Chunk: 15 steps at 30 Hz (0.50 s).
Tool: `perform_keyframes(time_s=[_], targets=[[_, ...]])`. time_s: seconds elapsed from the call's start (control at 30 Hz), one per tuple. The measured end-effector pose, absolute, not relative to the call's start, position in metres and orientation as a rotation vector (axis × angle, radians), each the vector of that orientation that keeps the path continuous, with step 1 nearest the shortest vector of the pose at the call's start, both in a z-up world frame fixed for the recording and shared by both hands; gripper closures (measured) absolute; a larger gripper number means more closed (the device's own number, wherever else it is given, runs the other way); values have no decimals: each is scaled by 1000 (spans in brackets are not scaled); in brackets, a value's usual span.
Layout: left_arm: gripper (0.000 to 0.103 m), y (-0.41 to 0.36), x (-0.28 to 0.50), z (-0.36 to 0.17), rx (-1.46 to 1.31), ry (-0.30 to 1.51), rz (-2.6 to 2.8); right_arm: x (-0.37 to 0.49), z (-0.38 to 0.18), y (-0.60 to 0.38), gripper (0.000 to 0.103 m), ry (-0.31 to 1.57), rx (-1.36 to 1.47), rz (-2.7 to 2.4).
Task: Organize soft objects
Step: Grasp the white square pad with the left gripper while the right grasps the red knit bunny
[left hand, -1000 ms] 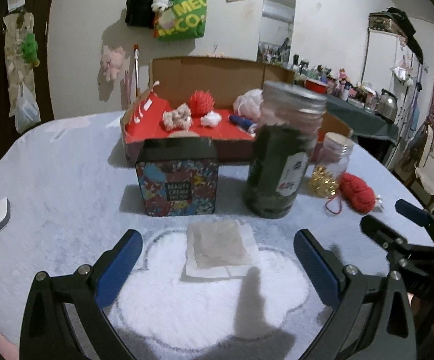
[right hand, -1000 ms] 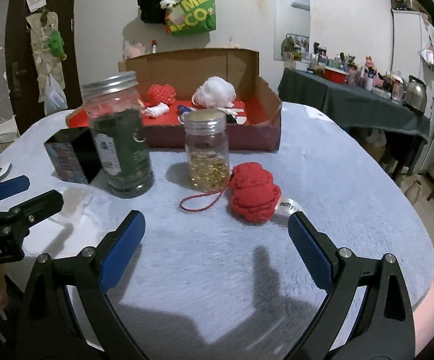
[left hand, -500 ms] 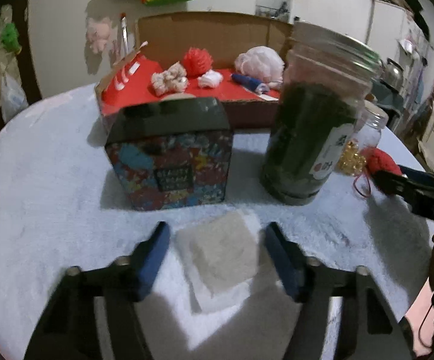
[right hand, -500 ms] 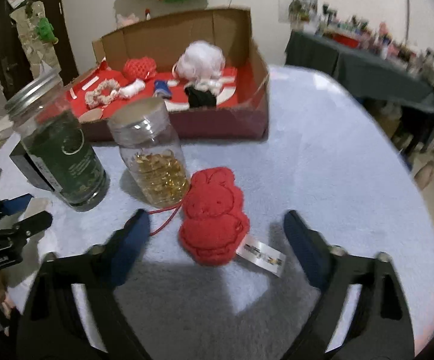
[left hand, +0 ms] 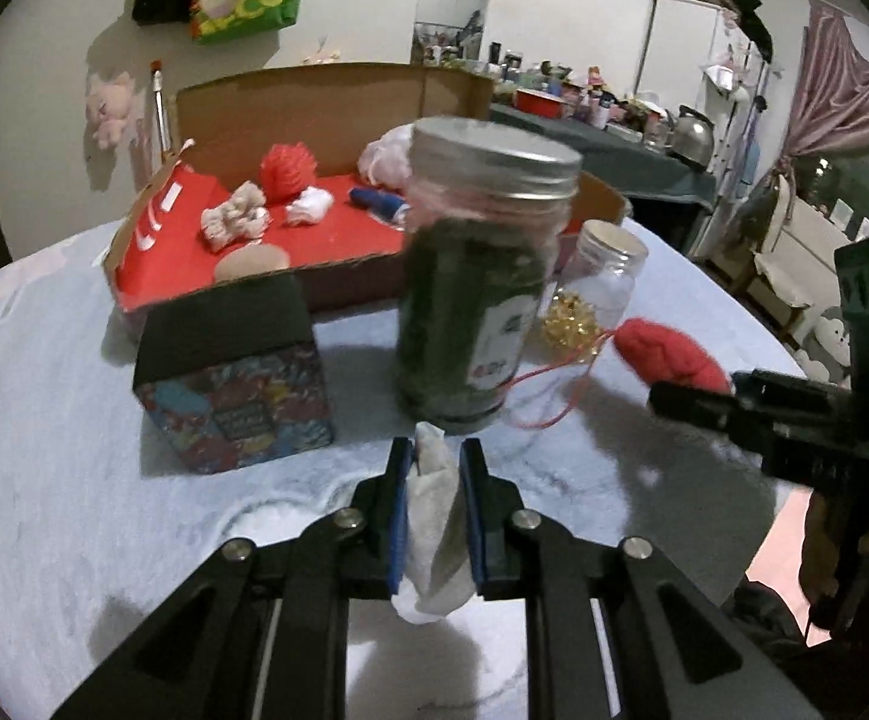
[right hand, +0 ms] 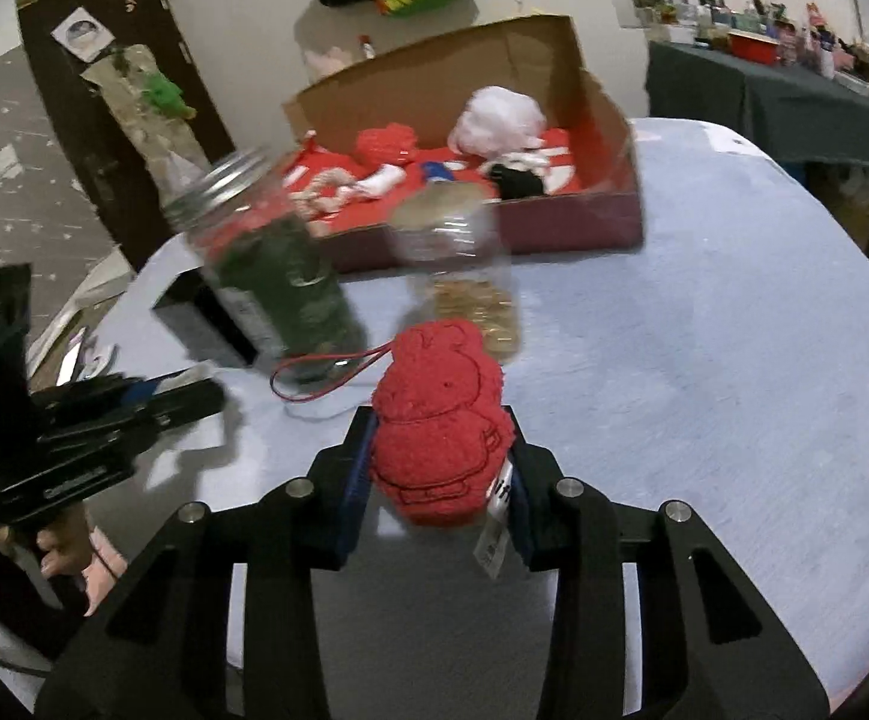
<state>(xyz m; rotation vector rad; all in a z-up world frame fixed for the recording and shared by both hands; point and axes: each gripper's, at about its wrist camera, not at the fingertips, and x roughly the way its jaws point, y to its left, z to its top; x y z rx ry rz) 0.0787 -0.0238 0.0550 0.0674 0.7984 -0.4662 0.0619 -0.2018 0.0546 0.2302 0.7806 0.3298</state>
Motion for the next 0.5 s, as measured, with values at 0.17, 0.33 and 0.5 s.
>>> perform_keyframes(time_s=[0.17, 0.33, 0.5], targets=[[87, -26, 83, 57, 54, 798, -501, 58, 55, -179, 67, 772, 194, 372], [87, -26, 84, 57, 51, 798, -501, 62, 54, -171, 67, 776, 197, 379], [87, -23, 85, 58, 37, 805, -507, 66, 53, -167, 67, 779, 188, 378]])
